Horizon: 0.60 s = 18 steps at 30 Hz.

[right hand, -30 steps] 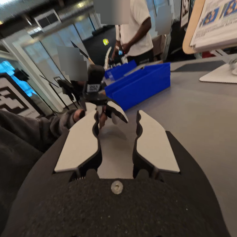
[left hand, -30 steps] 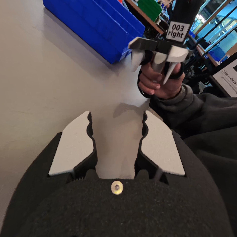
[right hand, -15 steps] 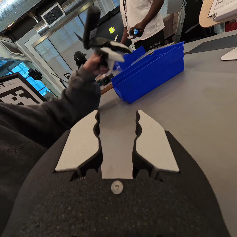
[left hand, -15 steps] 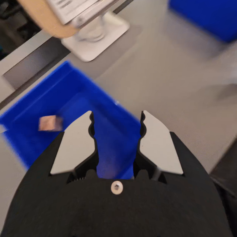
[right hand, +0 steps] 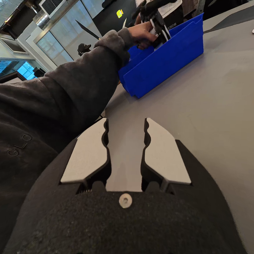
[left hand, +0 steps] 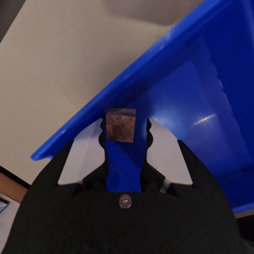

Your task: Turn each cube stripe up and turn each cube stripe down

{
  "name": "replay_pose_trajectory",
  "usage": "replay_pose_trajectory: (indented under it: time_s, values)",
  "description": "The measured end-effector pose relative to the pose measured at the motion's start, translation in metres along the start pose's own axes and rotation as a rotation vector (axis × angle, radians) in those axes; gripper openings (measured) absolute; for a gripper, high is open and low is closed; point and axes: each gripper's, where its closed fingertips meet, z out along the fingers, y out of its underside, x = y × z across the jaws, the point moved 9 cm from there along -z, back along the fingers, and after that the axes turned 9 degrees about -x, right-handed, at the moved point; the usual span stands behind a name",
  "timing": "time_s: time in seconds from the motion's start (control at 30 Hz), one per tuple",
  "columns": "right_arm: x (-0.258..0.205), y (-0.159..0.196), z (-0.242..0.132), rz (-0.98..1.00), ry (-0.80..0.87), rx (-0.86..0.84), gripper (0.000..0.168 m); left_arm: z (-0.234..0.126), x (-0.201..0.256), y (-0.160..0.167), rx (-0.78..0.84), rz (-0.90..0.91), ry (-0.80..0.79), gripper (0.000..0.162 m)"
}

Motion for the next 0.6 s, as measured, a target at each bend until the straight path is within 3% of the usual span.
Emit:
replay_pose_trajectory:
  time_s: [0.03,0.17,0.23,0.4,0.6]
  values:
    - [0.002,0.0,0.0,0.005,-0.002,-0.001,0.049,0.003,0.0,-0.002,-0.012,-0.006,0.0,0.056]
    - [0.006,0.001,0.001,0.014,-0.007,-0.017,0.049,0.015,0.005,-0.003,-0.09,0.02,-0.073,0.058]
    - [0.006,0.002,0.001,0.015,-0.012,-0.021,0.049,0.016,0.009,-0.001,-0.1,0.043,-0.124,0.045]
    - [0.002,0.001,0.002,-0.011,-0.01,-0.035,0.049,0.01,0.024,0.018,-0.097,0.098,-0.053,0.045]
    - [0.0,-0.002,-0.002,-0.009,-0.013,-0.006,0.048,-0.066,0.028,0.045,0.253,0.002,0.051,0.044]
